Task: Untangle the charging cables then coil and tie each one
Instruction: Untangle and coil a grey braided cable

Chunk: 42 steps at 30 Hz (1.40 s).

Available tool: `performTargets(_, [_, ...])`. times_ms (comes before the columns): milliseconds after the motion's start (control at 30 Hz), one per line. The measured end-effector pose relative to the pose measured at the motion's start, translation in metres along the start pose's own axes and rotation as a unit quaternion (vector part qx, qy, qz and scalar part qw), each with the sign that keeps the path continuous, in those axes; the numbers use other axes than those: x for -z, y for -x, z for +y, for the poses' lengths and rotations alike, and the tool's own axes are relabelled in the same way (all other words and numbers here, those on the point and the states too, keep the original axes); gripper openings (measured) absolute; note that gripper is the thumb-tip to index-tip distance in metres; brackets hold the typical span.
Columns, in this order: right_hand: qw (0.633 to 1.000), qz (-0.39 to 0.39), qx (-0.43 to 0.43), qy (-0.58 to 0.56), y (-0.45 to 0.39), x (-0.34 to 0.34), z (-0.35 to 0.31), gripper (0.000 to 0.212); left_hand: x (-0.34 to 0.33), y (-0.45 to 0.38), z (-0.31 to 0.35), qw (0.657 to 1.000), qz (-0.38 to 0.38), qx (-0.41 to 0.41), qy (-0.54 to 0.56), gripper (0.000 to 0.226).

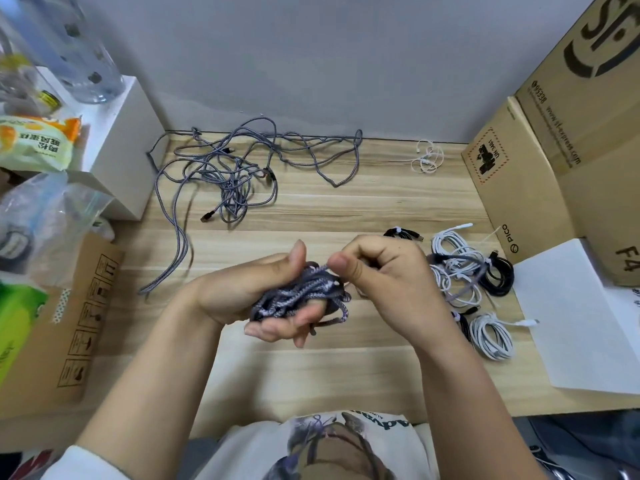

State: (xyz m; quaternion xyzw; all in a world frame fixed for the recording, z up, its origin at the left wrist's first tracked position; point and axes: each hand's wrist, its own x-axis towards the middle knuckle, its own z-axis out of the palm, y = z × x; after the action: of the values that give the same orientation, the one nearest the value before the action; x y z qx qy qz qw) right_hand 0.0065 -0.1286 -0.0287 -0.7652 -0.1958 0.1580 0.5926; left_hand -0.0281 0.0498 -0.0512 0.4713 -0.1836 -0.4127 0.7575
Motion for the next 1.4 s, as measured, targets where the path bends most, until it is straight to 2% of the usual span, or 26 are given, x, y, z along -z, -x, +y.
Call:
performTargets(133, [1.000,-0.014,0.000,-0.021,-0.005,0.001,0.001,0.033,0.004,-0.001,-0.001,0.991,-0.040,-0.090,0.093,0.050])
performTargets(267, [0.996,-0.028,-0.033,-0.073,-0.008,0.000,0.006,0.033,0.003,-0.006,-0.004,0.974,-0.058,-0.137,0.169,0.046])
performTargets(367, [0.996,-0.054,-0.041,-0.051,-0.006,0.002,0.011,0.033,0.001,-0.009,0.001,0.931,-0.076,-0.198,0.296,0.046])
performTargets(467, [0.996,-0.063,-0.046,0.030,-0.004,-0.003,0.018,0.029,0.001,-0.014,0.006,0.877,-0.021,-0.258,0.405,0.043])
performTargets(600, [0.985,-0.052,-0.063,0.152,-0.004,-0.004,0.021,0.033,0.004,-0.019,0.007,0.844,0.077,-0.310,0.432,0.041])
performTargets(667, [0.975,-0.082,-0.090,0.185,0.000,-0.006,0.020,0.037,0.009,-0.018,0.010,0.808,0.137,-0.352,0.452,0.043])
performTargets(733, [0.961,-0.132,-0.102,0.221,0.006,-0.012,0.016,0.035,0.009,-0.023,0.015,0.789,0.263,-0.370,0.414,0.042])
performTargets(800, [0.937,-0.173,-0.091,0.288,0.010,-0.020,0.010,0.030,0.005,-0.034,0.013,0.804,0.399,-0.339,0.284,0.040])
performTargets(867, [0.926,-0.178,-0.085,0.322,0.011,-0.024,0.004,0.030,-0.002,-0.045,0.004,0.827,0.462,-0.295,0.121,0.034])
performTargets(933, [0.923,-0.171,-0.079,0.334,0.012,-0.021,-0.003,0.031,-0.003,-0.046,-0.005,0.838,0.489,-0.239,-0.043,0.031])
performTargets(1033, [0.927,-0.149,-0.067,0.337,0.015,-0.013,-0.012,0.030,-0.005,-0.043,-0.011,0.841,0.466,-0.175,-0.211,0.031])
performTargets(1100, [0.930,-0.137,-0.059,0.335,0.015,-0.008,-0.013,0.027,-0.008,-0.043,-0.013,0.836,0.453,-0.143,-0.276,0.034])
performTargets(1167, [0.940,-0.117,-0.046,0.316,0.014,-0.002,-0.012,0.024,-0.010,-0.042,-0.017,0.829,0.445,-0.122,-0.315,0.050])
performTargets(1200, [0.948,-0.097,-0.037,0.302,0.014,0.002,-0.010,0.023,-0.010,-0.040,-0.018,0.831,0.438,-0.114,-0.323,0.057])
performTargets(1267, [0.962,-0.049,-0.030,0.268,0.012,0.008,-0.007,0.025,-0.011,-0.036,-0.019,0.845,0.418,-0.097,-0.318,0.052])
performTargets(1400, [0.983,0.005,-0.001,0.184,0.008,0.014,-0.001,0.043,-0.018,-0.030,-0.012,0.913,0.335,-0.064,-0.225,0.037])
